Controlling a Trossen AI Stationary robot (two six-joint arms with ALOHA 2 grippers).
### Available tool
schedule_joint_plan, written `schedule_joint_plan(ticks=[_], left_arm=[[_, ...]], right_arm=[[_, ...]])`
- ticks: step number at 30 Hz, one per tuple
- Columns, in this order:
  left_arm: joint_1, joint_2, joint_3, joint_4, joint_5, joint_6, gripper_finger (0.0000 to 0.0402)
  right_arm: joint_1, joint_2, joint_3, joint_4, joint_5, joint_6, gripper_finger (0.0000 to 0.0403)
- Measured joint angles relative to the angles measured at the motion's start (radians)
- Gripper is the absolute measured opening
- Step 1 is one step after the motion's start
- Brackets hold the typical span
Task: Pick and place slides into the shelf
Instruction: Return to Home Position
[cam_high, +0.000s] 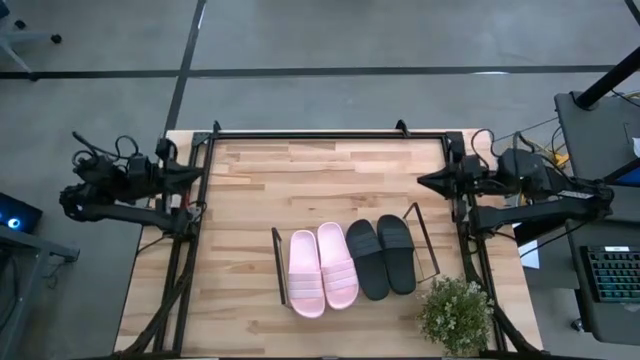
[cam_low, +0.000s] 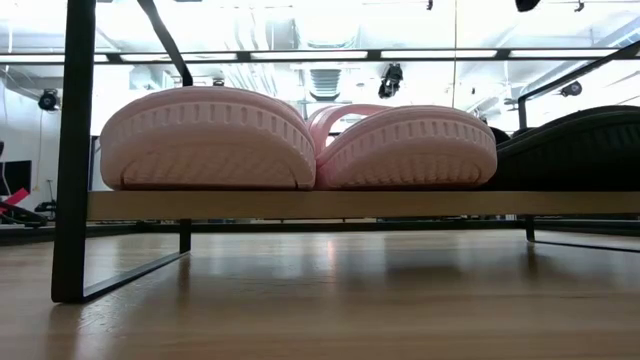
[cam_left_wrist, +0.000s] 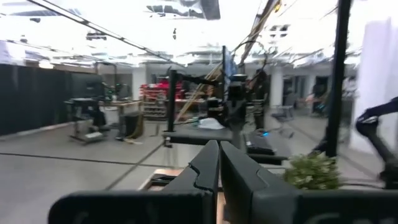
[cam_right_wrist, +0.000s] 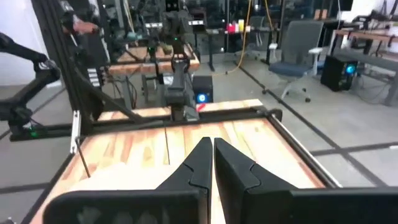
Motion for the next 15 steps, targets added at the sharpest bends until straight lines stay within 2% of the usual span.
schedule_joint_plan(ticks=[7,13,15], left_arm=[[0.0,-0.117,-0.138,0.007,0.067,-0.077,0.0],[-0.001,-0.108,-0.286,0.207,0.13,-0.079,0.0],[0.0,-0.101,-0.333,0.241,0.116,-0.075,0.0]], right_arm=[[0.0,-0.002,-0.039,0.113,0.001,0.002,0.0008],[0.0,0.002,-0.05,0.11,0.051,0.005,0.0008],[0.0,0.002,-0.052,0.113,0.054,0.002,0.0008]])
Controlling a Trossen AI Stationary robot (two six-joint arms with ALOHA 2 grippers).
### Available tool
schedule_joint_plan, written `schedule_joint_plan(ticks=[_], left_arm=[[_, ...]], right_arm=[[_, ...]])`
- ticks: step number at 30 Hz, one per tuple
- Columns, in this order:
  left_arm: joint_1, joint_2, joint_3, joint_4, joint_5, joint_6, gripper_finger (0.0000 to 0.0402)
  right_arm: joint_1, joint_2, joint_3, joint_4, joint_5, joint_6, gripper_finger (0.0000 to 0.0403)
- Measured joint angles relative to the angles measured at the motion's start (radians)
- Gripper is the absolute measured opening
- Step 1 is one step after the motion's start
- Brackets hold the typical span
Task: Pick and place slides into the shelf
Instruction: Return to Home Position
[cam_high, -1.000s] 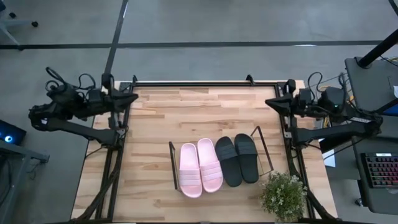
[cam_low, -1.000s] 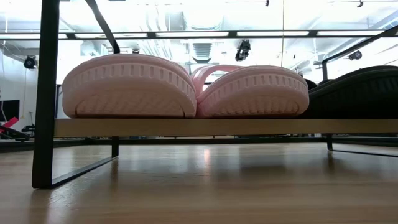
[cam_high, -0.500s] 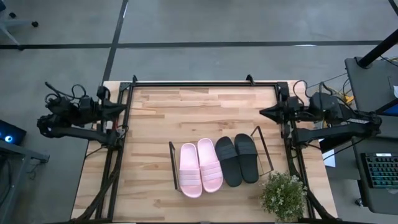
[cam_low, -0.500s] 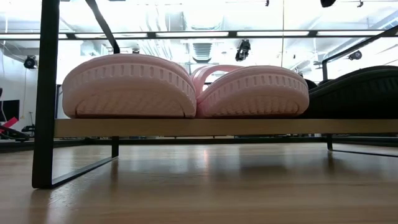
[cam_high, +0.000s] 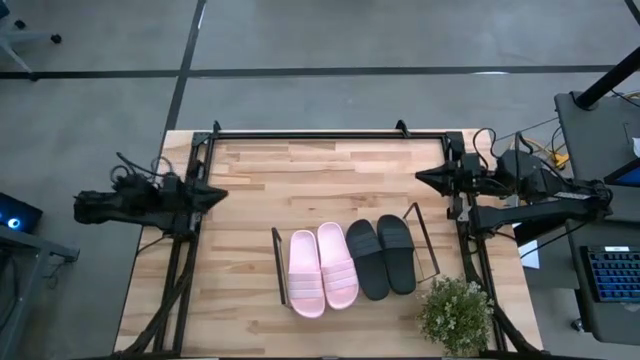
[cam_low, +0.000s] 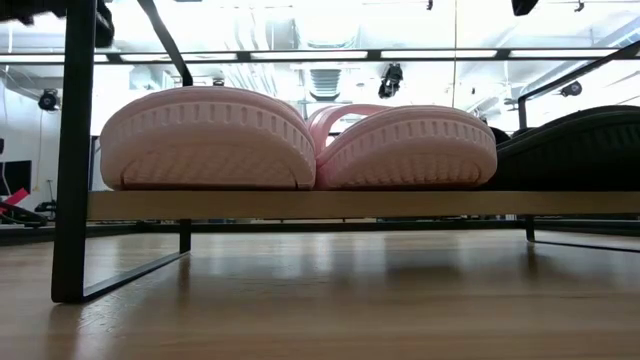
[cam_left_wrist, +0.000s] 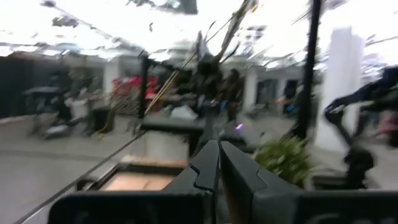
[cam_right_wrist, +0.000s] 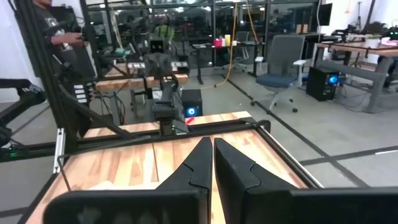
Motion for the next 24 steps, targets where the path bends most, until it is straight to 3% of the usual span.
schedule_joint_plan(ticks=[5,12,18,24], left_arm=[[0.001,-0.027,-0.091,-0.003,-0.069,0.006,0.0],[0.001,-0.108,-0.181,0.032,-0.052,0.0,0.0],[0.001,-0.102,-0.237,-0.02,-0.051,-0.027,0.0],[0.006,-0.106,-0.32,0.167,0.009,-0.012,0.0]], right_arm=[[0.0,-0.002,-0.003,0.003,0.0,0.015,0.0008],[0.0,0.002,-0.003,0.03,0.0,0.019,0.0008],[0.0,0.031,-0.003,0.042,0.003,0.019,0.0008],[0.0,0.07,-0.003,0.058,0.048,0.018,0.0008]])
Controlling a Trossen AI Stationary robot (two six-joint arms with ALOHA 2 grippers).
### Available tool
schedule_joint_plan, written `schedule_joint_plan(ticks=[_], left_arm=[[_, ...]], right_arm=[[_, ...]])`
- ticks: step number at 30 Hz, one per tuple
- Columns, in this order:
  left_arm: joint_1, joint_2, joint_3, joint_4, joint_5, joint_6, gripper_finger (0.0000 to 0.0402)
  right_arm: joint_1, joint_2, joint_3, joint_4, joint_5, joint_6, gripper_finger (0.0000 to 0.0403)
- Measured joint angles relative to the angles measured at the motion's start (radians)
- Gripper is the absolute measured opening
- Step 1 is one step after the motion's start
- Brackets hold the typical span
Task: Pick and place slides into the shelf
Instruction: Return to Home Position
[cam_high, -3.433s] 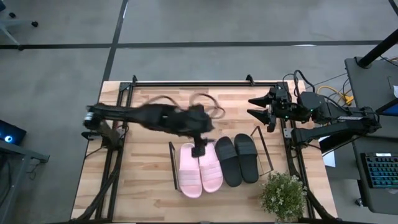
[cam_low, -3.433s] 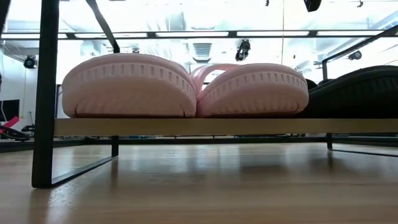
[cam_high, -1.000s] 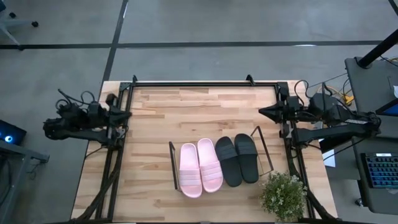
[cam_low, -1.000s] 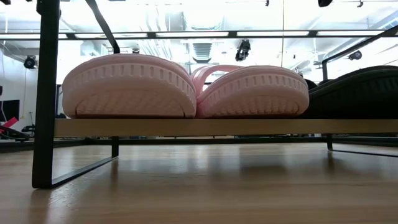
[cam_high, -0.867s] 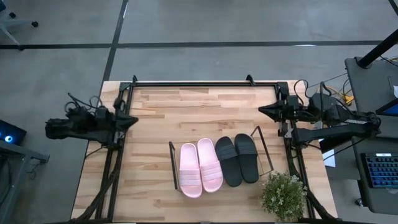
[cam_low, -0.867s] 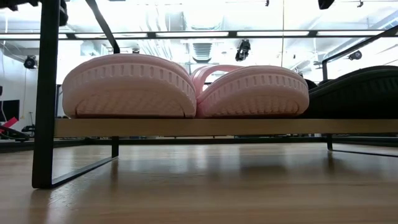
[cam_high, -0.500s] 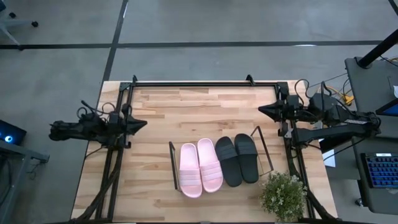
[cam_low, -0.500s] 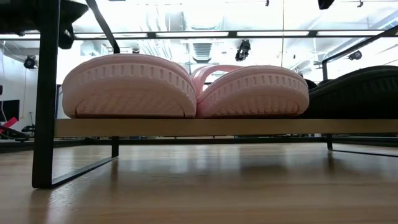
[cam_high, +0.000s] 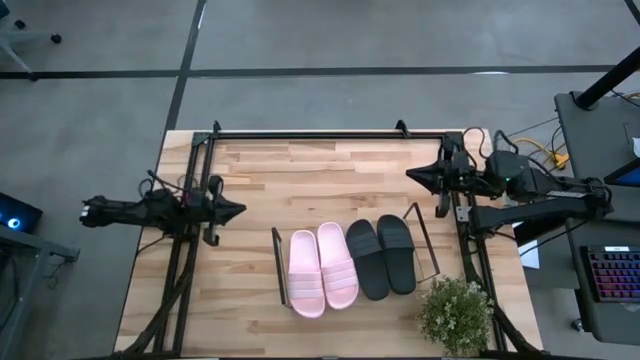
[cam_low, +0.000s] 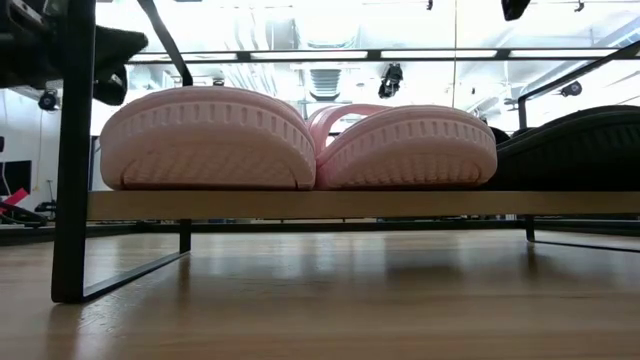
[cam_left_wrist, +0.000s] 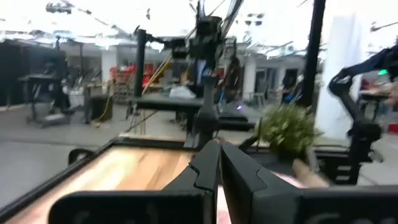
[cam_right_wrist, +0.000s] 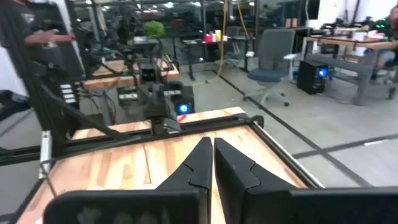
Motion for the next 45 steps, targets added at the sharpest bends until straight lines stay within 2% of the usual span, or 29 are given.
schedule_joint_plan(ticks=[5,8,12,19,23,26,29,32,34,38,42,45], left_arm=[[0.018,0.0,-0.051,-0.023,0.04,-0.041,0.0],[0.021,-0.001,-0.062,-0.022,0.029,-0.041,0.0],[0.025,-0.001,-0.062,-0.063,-0.038,-0.041,0.0],[0.025,0.0,-0.063,-0.043,-0.013,-0.064,0.0],[0.025,0.002,-0.063,-0.043,-0.013,-0.059,0.0],[0.025,0.001,-0.063,-0.042,-0.015,-0.059,0.0],[0.025,0.007,-0.064,-0.043,-0.023,-0.06,0.0],[0.025,0.015,-0.064,-0.043,-0.025,-0.06,0.0],[0.025,0.021,-0.064,-0.043,-0.025,-0.06,0.0],[0.025,0.03,-0.064,-0.043,-0.025,-0.06,0.0],[0.025,0.03,-0.065,-0.043,-0.025,-0.061,0.0],[0.025,0.028,-0.065,-0.042,-0.025,-0.062,0.0]], right_arm=[[0.0,0.026,0.0,0.091,0.004,-0.01,0.0008],[0.0,0.04,0.0,0.115,0.004,-0.026,0.0008],[0.002,0.044,0.0,0.115,0.004,-0.022,0.0008],[0.014,0.014,-0.025,0.076,-0.011,-0.022,0.0008],[0.014,-0.022,-0.111,0.105,-0.048,-0.034,0.0008],[0.014,-0.073,-0.227,0.23,-0.074,-0.027,0.0008],[0.014,-0.125,-0.35,0.381,-0.1,0.081,0.0008],[0.014,-0.149,-0.439,0.409,-0.145,0.139,0.0008],[0.014,-0.147,-0.478,0.407,-0.156,0.108,0.0008],[0.013,-0.162,-0.523,0.514,-0.078,-0.011,0.0008],[0.014,-0.248,-0.527,0.485,-0.056,-0.046,0.0008],[0.014,-0.338,-0.512,0.351,-0.05,-0.057,0.0008]])
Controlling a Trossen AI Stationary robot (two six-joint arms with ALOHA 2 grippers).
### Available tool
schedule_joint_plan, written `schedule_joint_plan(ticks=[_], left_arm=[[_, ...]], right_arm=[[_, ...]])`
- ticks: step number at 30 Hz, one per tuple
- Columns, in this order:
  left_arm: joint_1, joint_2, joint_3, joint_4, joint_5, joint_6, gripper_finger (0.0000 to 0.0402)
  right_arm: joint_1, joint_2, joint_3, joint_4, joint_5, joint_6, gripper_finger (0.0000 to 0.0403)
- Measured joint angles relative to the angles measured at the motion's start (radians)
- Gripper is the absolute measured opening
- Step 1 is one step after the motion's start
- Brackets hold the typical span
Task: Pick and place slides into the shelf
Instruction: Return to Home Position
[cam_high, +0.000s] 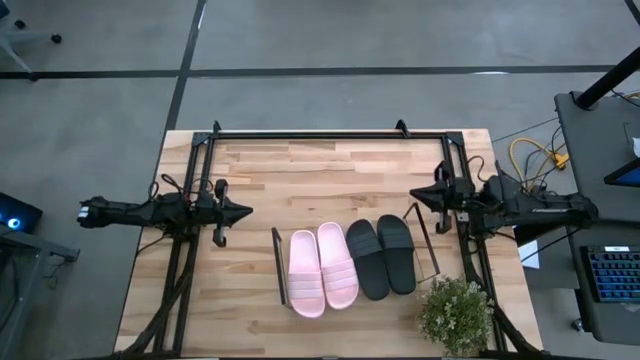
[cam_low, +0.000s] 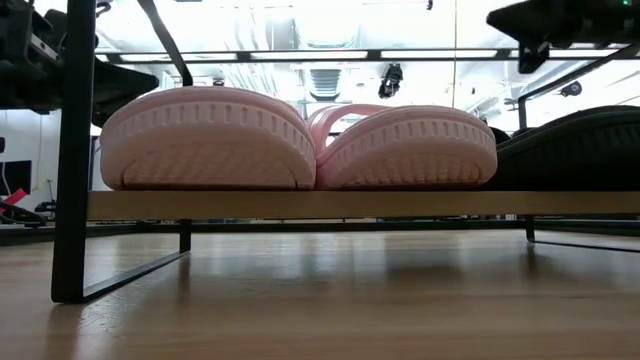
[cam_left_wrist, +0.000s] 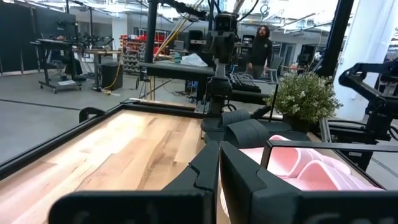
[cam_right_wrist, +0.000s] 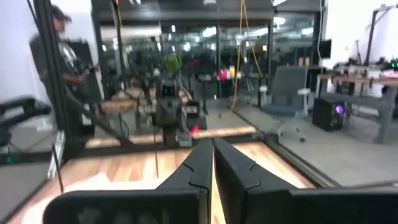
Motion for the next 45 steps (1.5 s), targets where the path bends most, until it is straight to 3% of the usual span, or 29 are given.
schedule_joint_plan(ticks=[9,22,28,33,39,45], left_arm=[[0.0,0.001,-0.001,-0.001,0.0,0.0,0.0],[0.0,0.004,-0.001,-0.002,0.001,0.001,0.0],[0.0,0.005,-0.001,-0.003,0.001,0.0,0.0],[0.0,0.007,-0.001,-0.003,0.001,0.001,0.0],[0.0,0.008,-0.001,-0.002,0.001,0.001,0.0],[0.0,0.007,-0.001,-0.002,0.001,0.001,0.0]], right_arm=[[0.0,-0.264,0.02,-0.244,-0.008,0.006,0.0008],[0.0,-0.264,0.037,-0.478,-0.031,-0.022,0.0008],[0.0,-0.264,0.052,-0.468,-0.024,-0.052,0.0008],[0.0,-0.263,0.053,-0.357,-0.048,-0.09,0.0008],[-0.001,-0.263,-0.003,-0.35,-0.044,-0.071,0.0008],[-0.001,-0.264,-0.136,-0.071,-0.017,-0.072,0.0008]])
